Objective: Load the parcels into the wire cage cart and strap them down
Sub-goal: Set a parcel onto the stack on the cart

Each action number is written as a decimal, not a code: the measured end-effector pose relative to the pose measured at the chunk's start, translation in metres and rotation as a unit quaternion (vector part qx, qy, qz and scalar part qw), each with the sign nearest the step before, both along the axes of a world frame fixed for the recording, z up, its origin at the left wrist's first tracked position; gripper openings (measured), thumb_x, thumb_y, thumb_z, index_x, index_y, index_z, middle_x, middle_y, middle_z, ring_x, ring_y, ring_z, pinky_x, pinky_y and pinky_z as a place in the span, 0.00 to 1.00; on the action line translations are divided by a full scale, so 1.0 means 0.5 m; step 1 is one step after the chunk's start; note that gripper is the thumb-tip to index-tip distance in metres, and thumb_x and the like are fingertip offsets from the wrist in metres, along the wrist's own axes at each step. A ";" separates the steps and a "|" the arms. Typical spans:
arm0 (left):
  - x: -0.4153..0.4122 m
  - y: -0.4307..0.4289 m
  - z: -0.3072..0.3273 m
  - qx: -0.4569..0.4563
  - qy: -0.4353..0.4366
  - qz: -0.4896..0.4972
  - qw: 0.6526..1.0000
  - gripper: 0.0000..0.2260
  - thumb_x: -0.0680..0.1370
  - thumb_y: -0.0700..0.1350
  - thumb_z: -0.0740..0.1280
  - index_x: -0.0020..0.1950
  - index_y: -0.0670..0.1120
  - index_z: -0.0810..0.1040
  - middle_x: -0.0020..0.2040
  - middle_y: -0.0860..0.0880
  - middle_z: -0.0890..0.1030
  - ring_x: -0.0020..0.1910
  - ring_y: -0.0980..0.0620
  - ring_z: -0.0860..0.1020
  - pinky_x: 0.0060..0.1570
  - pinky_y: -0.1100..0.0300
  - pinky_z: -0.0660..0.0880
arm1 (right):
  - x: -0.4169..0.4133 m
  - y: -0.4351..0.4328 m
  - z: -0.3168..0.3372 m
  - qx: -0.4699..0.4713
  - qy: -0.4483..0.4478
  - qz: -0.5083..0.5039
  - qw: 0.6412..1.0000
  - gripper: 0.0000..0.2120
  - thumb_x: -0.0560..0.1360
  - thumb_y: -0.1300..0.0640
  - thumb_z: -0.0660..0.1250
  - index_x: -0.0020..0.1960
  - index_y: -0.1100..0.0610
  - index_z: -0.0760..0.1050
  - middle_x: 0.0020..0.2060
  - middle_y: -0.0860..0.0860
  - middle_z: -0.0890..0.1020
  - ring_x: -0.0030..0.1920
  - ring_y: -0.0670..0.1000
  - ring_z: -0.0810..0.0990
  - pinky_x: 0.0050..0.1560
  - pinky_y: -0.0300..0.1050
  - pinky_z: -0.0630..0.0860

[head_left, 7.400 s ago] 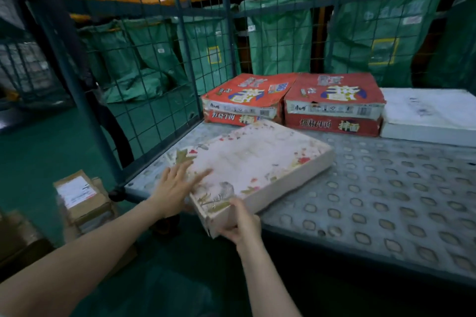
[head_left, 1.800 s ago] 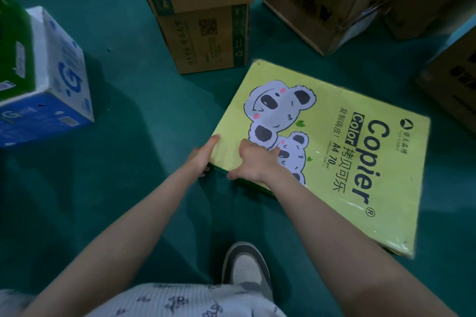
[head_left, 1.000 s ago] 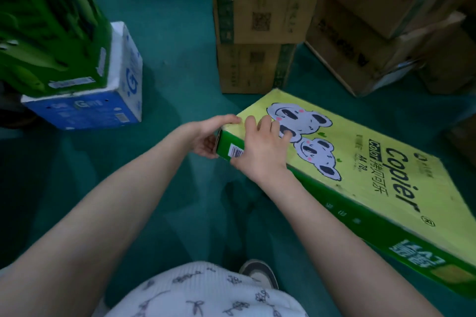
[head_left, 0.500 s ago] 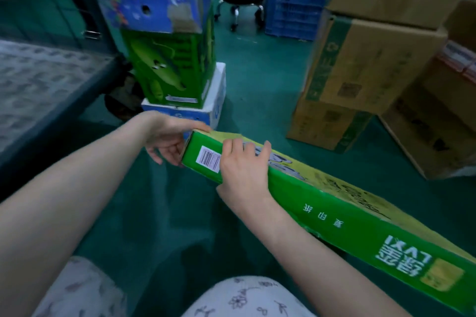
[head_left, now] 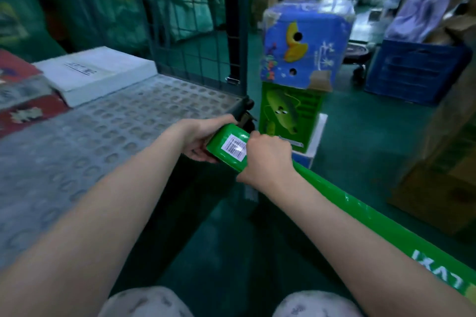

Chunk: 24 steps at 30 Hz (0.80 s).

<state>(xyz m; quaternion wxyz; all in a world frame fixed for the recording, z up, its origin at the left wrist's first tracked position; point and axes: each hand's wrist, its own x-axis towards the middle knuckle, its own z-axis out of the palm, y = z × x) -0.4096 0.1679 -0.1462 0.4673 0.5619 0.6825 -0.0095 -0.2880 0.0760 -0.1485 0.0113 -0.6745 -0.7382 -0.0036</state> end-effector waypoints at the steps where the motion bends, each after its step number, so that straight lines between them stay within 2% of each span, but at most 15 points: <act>1: -0.023 0.002 0.016 0.017 0.008 0.013 1.000 0.24 0.72 0.67 0.52 0.36 0.49 0.75 0.29 0.51 0.78 0.29 0.53 0.76 0.31 0.65 0.66 | -0.020 0.003 0.020 0.001 0.004 0.016 1.000 0.30 0.67 0.47 0.74 0.62 0.59 0.68 0.56 0.53 0.76 0.57 0.55 0.77 0.50 0.47 0.72; 5: -0.136 0.001 0.083 0.032 0.021 0.049 0.998 0.27 0.71 0.68 0.49 0.38 0.49 0.76 0.30 0.51 0.79 0.27 0.55 0.78 0.23 0.72 0.66 | -0.111 0.014 0.101 0.012 -0.006 0.078 0.997 0.29 0.68 0.46 0.74 0.63 0.59 0.70 0.57 0.53 0.76 0.58 0.55 0.76 0.55 0.51 0.76; 7: -0.188 -0.009 0.104 0.041 0.016 0.069 0.997 0.29 0.73 0.68 0.47 0.38 0.48 0.77 0.29 0.50 0.80 0.24 0.56 0.77 0.21 0.73 0.64 | -0.154 0.016 0.131 0.022 -0.019 0.115 0.993 0.26 0.69 0.47 0.73 0.62 0.57 0.71 0.56 0.52 0.77 0.57 0.54 0.77 0.53 0.48 0.76; 9: -0.243 -0.032 0.122 0.057 -0.020 0.102 0.993 0.30 0.74 0.68 0.47 0.35 0.47 0.76 0.26 0.48 0.79 0.19 0.56 0.73 0.20 0.73 0.62 | -0.207 0.018 0.160 0.047 -0.043 0.159 0.985 0.22 0.70 0.47 0.71 0.60 0.55 0.71 0.54 0.50 0.77 0.56 0.52 0.77 0.47 0.44 0.72; 11: -0.272 -0.045 0.136 0.061 -0.048 0.114 0.990 0.29 0.74 0.66 0.48 0.31 0.46 0.74 0.25 0.47 0.77 0.18 0.55 0.72 0.19 0.72 0.61 | -0.239 0.013 0.186 0.062 -0.059 0.181 0.980 0.22 0.70 0.47 0.71 0.60 0.54 0.71 0.47 0.50 0.74 0.52 0.52 0.76 0.48 0.44 0.73; 14: -0.311 -0.071 0.158 0.065 -0.065 0.130 0.987 0.30 0.74 0.64 0.48 0.27 0.45 0.75 0.26 0.47 0.78 0.18 0.55 0.71 0.19 0.70 0.60 | -0.289 0.006 0.221 0.072 -0.100 0.208 0.970 0.25 0.69 0.46 0.71 0.61 0.55 0.70 0.39 0.50 0.66 0.47 0.52 0.71 0.52 0.46 0.77; 16: -0.328 -0.079 0.164 0.071 -0.082 0.144 0.984 0.31 0.75 0.65 0.46 0.28 0.45 0.75 0.27 0.46 0.78 0.20 0.54 0.72 0.20 0.69 0.61 | -0.307 0.004 0.237 0.073 -0.121 0.215 0.966 0.25 0.69 0.45 0.71 0.60 0.55 0.70 0.35 0.49 0.64 0.47 0.52 0.72 0.51 0.44 0.76; 19: -0.348 -0.079 0.178 0.073 -0.095 0.155 0.981 0.36 0.75 0.67 0.45 0.24 0.45 0.78 0.30 0.44 0.79 0.25 0.54 0.72 0.23 0.67 0.61 | -0.323 0.004 0.268 0.060 -0.123 0.218 0.966 0.25 0.69 0.46 0.72 0.61 0.56 0.70 0.37 0.50 0.67 0.50 0.53 0.74 0.53 0.46 0.77; 21: -0.359 -0.079 0.199 0.085 -0.097 0.167 0.978 0.38 0.74 0.69 0.44 0.22 0.46 0.78 0.29 0.45 0.79 0.24 0.54 0.73 0.24 0.67 0.60 | -0.334 0.005 0.298 0.052 -0.112 0.221 0.967 0.27 0.70 0.47 0.72 0.64 0.57 0.70 0.45 0.50 0.74 0.52 0.53 0.75 0.48 0.43 0.74; 22: -0.364 -0.081 0.207 0.087 -0.098 0.172 0.976 0.38 0.74 0.69 0.44 0.22 0.46 0.77 0.29 0.45 0.79 0.23 0.54 0.73 0.25 0.66 0.60 | -0.340 0.004 0.310 0.047 -0.113 0.220 0.968 0.27 0.70 0.47 0.72 0.64 0.57 0.70 0.45 0.50 0.74 0.51 0.54 0.75 0.46 0.45 0.74; 24: -0.380 -0.083 0.229 0.094 -0.101 0.177 0.974 0.40 0.74 0.72 0.43 0.22 0.45 0.78 0.30 0.44 0.79 0.22 0.54 0.72 0.25 0.66 0.61 | -0.357 0.003 0.338 0.046 -0.122 0.214 0.968 0.27 0.70 0.49 0.72 0.64 0.57 0.69 0.37 0.51 0.68 0.46 0.54 0.72 0.46 0.50 0.77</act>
